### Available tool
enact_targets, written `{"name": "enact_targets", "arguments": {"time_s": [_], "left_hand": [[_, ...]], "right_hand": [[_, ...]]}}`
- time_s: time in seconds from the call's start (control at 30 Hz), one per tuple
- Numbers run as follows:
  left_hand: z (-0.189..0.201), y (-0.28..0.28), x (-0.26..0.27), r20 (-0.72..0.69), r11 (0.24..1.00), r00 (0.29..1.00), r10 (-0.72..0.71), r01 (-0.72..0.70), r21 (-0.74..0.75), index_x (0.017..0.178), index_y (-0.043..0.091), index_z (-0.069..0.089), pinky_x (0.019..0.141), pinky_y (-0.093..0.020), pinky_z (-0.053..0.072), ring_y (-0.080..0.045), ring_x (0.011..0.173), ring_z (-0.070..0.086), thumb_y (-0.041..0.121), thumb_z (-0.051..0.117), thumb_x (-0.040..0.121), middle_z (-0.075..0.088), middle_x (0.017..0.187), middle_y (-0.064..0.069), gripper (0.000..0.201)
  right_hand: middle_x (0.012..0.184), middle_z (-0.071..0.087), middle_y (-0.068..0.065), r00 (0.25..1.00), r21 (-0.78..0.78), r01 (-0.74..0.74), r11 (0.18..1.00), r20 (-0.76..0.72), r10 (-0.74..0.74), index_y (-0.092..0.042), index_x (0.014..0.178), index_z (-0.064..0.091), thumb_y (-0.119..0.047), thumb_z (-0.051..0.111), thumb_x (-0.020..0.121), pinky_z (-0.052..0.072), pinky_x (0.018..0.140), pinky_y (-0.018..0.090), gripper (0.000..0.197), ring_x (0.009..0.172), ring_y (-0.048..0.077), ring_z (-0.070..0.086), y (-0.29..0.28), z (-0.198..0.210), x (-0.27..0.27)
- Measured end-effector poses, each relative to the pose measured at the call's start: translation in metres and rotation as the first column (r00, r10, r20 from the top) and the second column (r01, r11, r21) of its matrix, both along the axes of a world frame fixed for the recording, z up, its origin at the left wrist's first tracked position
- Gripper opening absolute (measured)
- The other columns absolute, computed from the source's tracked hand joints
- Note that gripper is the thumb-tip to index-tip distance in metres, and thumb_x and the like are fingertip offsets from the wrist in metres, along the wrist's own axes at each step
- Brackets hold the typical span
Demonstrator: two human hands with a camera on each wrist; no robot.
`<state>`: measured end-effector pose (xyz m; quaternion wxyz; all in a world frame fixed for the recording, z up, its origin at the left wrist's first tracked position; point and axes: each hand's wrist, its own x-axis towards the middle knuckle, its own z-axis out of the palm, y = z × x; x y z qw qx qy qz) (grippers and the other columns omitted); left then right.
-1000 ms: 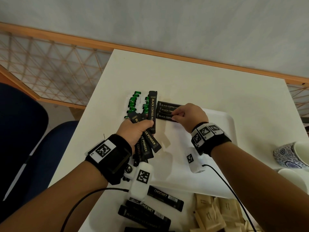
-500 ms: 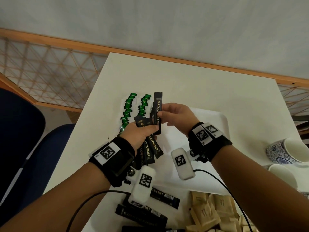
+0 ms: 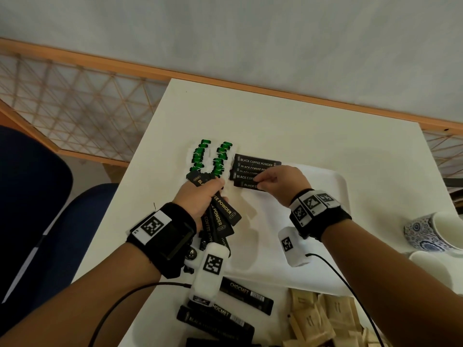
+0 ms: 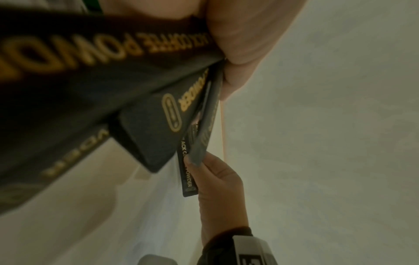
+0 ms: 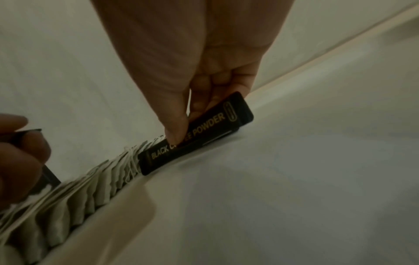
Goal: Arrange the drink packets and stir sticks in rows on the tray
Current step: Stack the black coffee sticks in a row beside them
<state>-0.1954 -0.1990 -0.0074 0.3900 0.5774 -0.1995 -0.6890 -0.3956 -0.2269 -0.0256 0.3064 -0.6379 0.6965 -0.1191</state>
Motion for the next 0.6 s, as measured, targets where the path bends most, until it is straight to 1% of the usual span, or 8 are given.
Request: {"name": "enact_targets", "arguments": {"time_s": [0.1, 0.23, 0.33, 0.4, 0.43, 0.5, 0.53, 0.6], "left_hand": [[-0.002, -0.001, -0.001, 0.010, 1.000, 1.000, -0.004, 0.004, 0.000, 0.075, 0.012, 0.059, 0.053, -0.026, 0.054, -0.017, 0.054, 0.062, 0.012, 0.065, 0.088, 0.056, 0.064, -0.003, 0.014], [-0.004, -0.002, -0.001, 0.020, 1.000, 1.000, -0.014, 0.014, 0.000, 0.074, 0.013, 0.059, 0.052, -0.026, 0.053, -0.015, 0.052, 0.063, 0.012, 0.066, 0.087, 0.056, 0.064, -0.003, 0.015], [-0.005, -0.002, -0.001, 0.026, 1.000, 1.000, -0.017, 0.016, 0.006, 0.077, 0.013, 0.060, 0.053, -0.027, 0.052, -0.015, 0.053, 0.064, 0.013, 0.067, 0.086, 0.057, 0.065, -0.002, 0.012], [-0.006, -0.002, -0.001, 0.027, 1.000, 0.999, -0.019, 0.019, 0.010, 0.079, 0.014, 0.061, 0.053, -0.027, 0.052, -0.015, 0.053, 0.064, 0.013, 0.067, 0.086, 0.058, 0.065, -0.002, 0.009], [-0.007, -0.001, -0.001, 0.024, 1.000, 1.000, -0.020, 0.020, 0.011, 0.079, 0.014, 0.062, 0.052, -0.026, 0.052, -0.014, 0.053, 0.064, 0.013, 0.067, 0.086, 0.058, 0.065, -0.002, 0.009], [-0.006, -0.001, -0.001, 0.013, 1.000, 1.000, -0.020, 0.020, 0.009, 0.079, 0.013, 0.061, 0.051, -0.025, 0.052, -0.014, 0.051, 0.063, 0.013, 0.067, 0.086, 0.057, 0.064, -0.002, 0.009], [-0.006, 0.000, -0.002, 0.009, 1.000, 1.000, -0.021, 0.021, 0.004, 0.079, 0.013, 0.061, 0.050, -0.025, 0.052, -0.014, 0.050, 0.063, 0.012, 0.066, 0.087, 0.056, 0.064, -0.002, 0.010], [-0.005, 0.000, -0.004, 0.002, 1.000, 1.000, -0.029, 0.029, -0.006, 0.076, 0.012, 0.059, 0.049, -0.024, 0.052, -0.015, 0.049, 0.061, 0.010, 0.064, 0.087, 0.054, 0.063, -0.003, 0.013]], "right_hand": [[0.084, 0.059, -0.015, 0.998, -0.028, -0.037, 0.999, -0.053, 0.036, -0.031, 0.096, 0.074, -0.026, 0.068, 0.083, 0.048, 0.083, 0.028, 0.016, 0.089, 0.011, 0.059, -0.005, -0.002, 0.005], [0.081, 0.057, -0.014, 0.994, -0.026, -0.063, 0.998, -0.093, 0.061, -0.031, 0.095, 0.074, -0.027, 0.068, 0.082, 0.045, 0.077, 0.025, 0.015, 0.088, 0.012, 0.058, -0.010, -0.005, 0.008], [0.084, 0.057, -0.011, 0.993, -0.050, -0.068, 0.996, -0.101, 0.063, -0.030, 0.097, 0.072, -0.028, 0.068, 0.082, 0.042, 0.074, 0.025, 0.016, 0.088, 0.013, 0.057, -0.011, -0.006, 0.007], [0.090, 0.055, -0.007, 0.995, -0.087, -0.045, 0.995, -0.094, 0.037, -0.029, 0.104, 0.068, -0.029, 0.067, 0.083, 0.040, 0.074, 0.025, 0.021, 0.086, 0.013, 0.053, -0.010, -0.007, 0.005], [0.094, 0.054, -0.005, 0.998, -0.124, -0.002, 0.992, -0.068, -0.006, -0.028, 0.107, 0.065, -0.027, 0.065, 0.084, 0.041, 0.075, 0.026, 0.023, 0.086, 0.012, 0.051, -0.008, -0.007, 0.003], [0.102, 0.053, -0.002, 0.985, -0.183, 0.170, 0.968, 0.057, -0.162, -0.025, 0.113, 0.058, -0.018, 0.058, 0.085, 0.046, 0.076, 0.029, 0.028, 0.086, 0.012, 0.052, -0.004, -0.006, -0.003], [0.107, 0.053, 0.000, 0.959, -0.169, 0.273, 0.947, 0.123, -0.254, -0.023, 0.116, 0.055, -0.013, 0.055, 0.085, 0.047, 0.074, 0.030, 0.033, 0.087, 0.013, 0.053, -0.002, -0.004, -0.007], [0.112, 0.052, 0.001, 0.894, -0.066, 0.424, 0.903, 0.190, -0.405, -0.020, 0.125, 0.046, -0.005, 0.051, 0.085, 0.043, 0.072, 0.028, 0.043, 0.090, 0.015, 0.053, 0.001, -0.002, -0.015]]}}
